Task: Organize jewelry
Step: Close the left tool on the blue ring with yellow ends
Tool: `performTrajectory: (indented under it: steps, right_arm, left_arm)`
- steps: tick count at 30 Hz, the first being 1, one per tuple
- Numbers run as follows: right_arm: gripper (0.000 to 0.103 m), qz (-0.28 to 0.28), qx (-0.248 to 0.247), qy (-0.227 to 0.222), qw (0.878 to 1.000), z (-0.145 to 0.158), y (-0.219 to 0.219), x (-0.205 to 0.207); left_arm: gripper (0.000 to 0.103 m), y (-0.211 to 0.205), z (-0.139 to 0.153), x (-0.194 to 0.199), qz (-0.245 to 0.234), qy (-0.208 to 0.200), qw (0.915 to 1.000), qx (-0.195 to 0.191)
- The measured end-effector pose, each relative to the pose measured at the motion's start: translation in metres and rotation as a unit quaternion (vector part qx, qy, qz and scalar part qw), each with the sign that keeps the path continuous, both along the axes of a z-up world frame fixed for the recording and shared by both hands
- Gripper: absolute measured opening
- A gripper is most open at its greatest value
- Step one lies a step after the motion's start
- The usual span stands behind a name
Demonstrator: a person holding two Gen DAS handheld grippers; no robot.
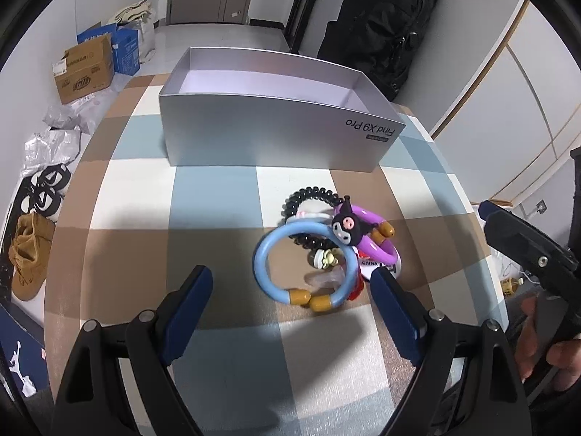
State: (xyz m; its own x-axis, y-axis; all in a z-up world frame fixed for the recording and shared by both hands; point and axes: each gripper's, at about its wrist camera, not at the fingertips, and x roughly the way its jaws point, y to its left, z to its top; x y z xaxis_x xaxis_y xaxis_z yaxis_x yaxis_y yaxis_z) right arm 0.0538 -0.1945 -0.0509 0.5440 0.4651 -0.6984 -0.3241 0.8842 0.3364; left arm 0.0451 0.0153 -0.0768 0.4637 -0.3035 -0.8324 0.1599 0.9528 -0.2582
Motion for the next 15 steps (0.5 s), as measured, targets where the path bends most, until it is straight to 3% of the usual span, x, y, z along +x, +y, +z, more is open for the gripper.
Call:
performTrajectory:
  steps: [5, 12, 15]
  right_arm:
    - [0.103, -0.005, 0.002, 0.002, 1.0, -0.0004, -0.0036, -0.001]
    - [0.103, -0.008, 0.001, 0.002, 1.0, -0.0012, -0.0052, -0.0005]
    - [0.103, -0.008, 0.0, 0.003, 1.0, -0.0014, -0.005, -0.0009]
  left_arm:
    - [0.082, -0.0033, -0.0029, 0.0021, -0.01, 0.001, 0.9999, 0.01]
    - [0.058, -0.0044, -0.001, -0.0005, -0.026, -0.002, 0.9997, -0.003]
    - [0.058, -0.0067, 0.0003, -0.0011, -0.031, -0.002, 0.9995, -0.004]
